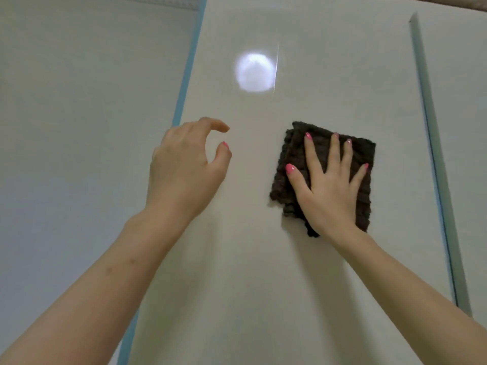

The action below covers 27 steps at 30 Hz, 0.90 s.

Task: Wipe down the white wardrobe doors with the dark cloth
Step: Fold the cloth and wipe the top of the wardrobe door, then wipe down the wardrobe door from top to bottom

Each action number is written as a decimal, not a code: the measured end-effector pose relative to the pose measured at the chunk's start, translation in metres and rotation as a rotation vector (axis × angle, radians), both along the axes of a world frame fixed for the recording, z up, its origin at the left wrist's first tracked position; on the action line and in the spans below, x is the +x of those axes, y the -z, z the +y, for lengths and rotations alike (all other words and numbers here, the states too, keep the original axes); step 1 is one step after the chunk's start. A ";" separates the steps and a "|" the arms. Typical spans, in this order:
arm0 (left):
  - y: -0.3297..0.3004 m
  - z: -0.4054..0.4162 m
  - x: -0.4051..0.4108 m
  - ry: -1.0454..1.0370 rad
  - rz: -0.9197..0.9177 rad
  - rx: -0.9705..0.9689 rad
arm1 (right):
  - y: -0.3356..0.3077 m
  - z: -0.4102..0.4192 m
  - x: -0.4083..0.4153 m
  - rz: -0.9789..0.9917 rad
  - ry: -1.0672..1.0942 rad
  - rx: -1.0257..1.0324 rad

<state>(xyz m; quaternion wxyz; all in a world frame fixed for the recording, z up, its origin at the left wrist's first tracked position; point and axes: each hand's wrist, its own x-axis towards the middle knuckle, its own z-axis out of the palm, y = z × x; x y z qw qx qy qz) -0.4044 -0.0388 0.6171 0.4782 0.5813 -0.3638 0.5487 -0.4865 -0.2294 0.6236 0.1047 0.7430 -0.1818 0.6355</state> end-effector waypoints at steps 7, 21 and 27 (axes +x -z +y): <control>-0.001 0.018 -0.002 0.028 -0.027 -0.073 | -0.007 0.087 0.072 0.145 -0.088 -0.156; 0.028 0.001 0.000 0.143 0.080 -0.067 | 0.103 0.107 0.115 0.002 -0.223 -0.336; 0.030 -0.020 -0.011 0.162 0.071 -0.059 | 0.074 0.072 0.093 -0.101 -0.143 -0.391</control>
